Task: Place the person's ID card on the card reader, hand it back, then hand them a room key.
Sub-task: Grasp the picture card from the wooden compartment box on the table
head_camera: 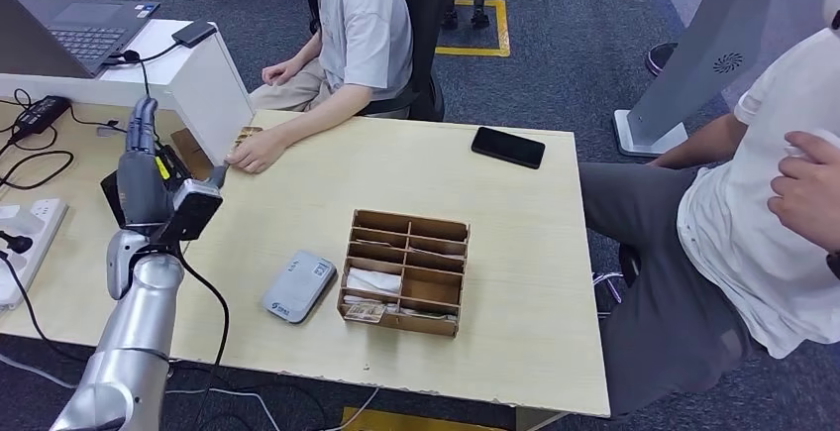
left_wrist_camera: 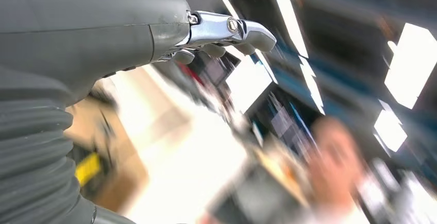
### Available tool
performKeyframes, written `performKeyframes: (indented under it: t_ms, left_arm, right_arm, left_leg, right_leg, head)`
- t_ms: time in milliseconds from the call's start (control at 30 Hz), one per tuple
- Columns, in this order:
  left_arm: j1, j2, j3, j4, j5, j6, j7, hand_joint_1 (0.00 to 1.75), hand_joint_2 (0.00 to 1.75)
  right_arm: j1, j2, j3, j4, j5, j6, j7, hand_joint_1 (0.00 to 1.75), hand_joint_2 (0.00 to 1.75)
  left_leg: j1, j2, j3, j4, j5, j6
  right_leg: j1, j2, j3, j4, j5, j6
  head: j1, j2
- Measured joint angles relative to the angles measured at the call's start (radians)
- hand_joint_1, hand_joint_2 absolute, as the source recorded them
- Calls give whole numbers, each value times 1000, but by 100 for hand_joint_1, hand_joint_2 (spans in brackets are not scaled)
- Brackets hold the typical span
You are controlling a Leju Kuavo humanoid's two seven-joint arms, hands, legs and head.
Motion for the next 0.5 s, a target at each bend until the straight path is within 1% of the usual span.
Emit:
performKeyframes:
  t_ms: [67, 100, 200, 267, 367, 433, 500]
  left_arm:
    - [88, 18, -89, -105, -17, -102, 7, 0, 175]
    - [130, 30, -140, -159, -28, -135, 17, 0, 175]
    - [218, 72, -297, -300, -58, -174, 55, 0, 175]
    - [246, 93, -398, -368, -65, -188, 72, 0, 175]
    - [262, 122, -530, -444, -23, -223, 85, 0, 175]
    - [265, 141, -592, -481, 15, -245, 87, 0, 175]
    - [266, 158, -630, -507, 38, -257, 88, 0, 175]
  right_arm:
    - [2, 0, -13, 0, -14, -4, 6, 0, 175]
    - [3, -1, -20, 0, -21, -5, 7, 0, 175]
    - [7, -2, -40, 0, -34, -14, 3, 0, 175]
    - [7, -2, -51, 0, -42, -20, -6, 0, 175]
    - [6, -2, -65, 0, -50, -23, -17, 0, 175]
    - [6, -3, -72, 0, -50, -24, -19, 0, 175]
    - [6, -4, -77, 0, -50, -26, -18, 0, 175]
  left_leg:
    - [0, 1, 0, 0, 0, 0]
    - [0, 1, -1, 0, -1, 0]
    - [0, 0, -3, 0, -1, 1]
    - [0, 0, -3, 0, -1, 1]
    - [0, 0, -3, 0, -1, 1]
    - [0, 0, -3, 0, -1, 1]
    - [0, 0, -2, 0, -1, 0]
  right_leg:
    - [0, 1, -1, 0, 0, 0]
    - [0, 1, -1, 0, 0, 0]
    - [0, 0, -3, -1, -1, 1]
    - [0, -1, -3, -1, -1, 1]
    - [0, 0, -3, -1, 0, 1]
    - [0, 0, -3, -1, 0, 0]
    - [0, 0, -3, -1, 0, 0]
  head:
    - [0, 0]
    - [0, 0]
    - [0, 0]
    - [0, 0]
    - [0, 0]
    - [0, 0]
    - [0, 0]
